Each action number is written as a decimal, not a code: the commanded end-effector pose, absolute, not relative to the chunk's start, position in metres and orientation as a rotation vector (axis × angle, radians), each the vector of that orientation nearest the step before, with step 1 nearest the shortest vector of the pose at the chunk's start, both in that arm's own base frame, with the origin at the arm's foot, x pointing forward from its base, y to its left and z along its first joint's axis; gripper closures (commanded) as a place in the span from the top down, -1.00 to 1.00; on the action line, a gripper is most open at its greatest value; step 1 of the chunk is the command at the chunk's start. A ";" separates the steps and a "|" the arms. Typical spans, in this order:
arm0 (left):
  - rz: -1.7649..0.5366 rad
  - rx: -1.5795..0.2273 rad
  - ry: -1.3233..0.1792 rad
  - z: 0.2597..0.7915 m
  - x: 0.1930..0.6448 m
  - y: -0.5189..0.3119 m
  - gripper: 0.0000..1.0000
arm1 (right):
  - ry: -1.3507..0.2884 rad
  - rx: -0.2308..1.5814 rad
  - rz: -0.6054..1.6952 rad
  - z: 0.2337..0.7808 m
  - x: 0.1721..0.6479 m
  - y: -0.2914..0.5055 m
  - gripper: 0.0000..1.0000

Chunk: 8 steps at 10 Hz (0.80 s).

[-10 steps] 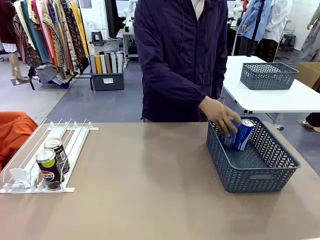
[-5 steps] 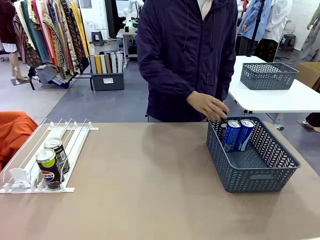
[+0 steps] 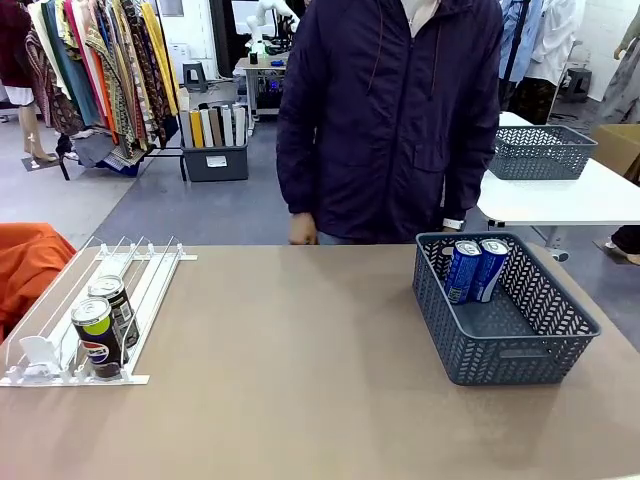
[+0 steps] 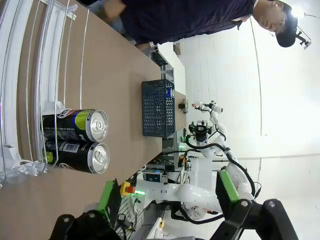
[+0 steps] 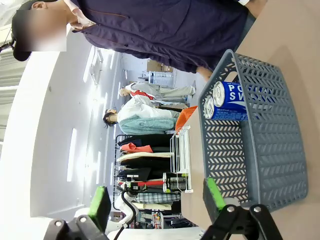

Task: Retrieve and store the cans from the dispenser.
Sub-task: Pick up one can from the Automatic Can Dispenser and place it in the middle of the table.

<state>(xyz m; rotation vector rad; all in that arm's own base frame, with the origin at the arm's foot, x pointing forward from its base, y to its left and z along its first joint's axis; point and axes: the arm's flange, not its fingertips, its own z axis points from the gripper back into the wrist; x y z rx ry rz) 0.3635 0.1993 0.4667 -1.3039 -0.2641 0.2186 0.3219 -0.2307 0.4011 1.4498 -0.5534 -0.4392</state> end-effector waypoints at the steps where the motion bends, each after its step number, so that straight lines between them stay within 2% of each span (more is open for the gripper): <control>1: 0.220 -1.318 -0.274 0.469 0.362 0.198 1.00 | -0.539 1.460 -0.445 0.406 0.321 -0.231 1.00; 6: 0.219 -1.304 -0.264 0.467 0.363 0.199 1.00 | -0.539 1.460 -0.445 0.406 0.321 -0.231 1.00; 8: 0.090 -1.052 -0.074 0.508 0.375 0.153 1.00 | -0.539 1.460 -0.445 0.406 0.321 -0.231 1.00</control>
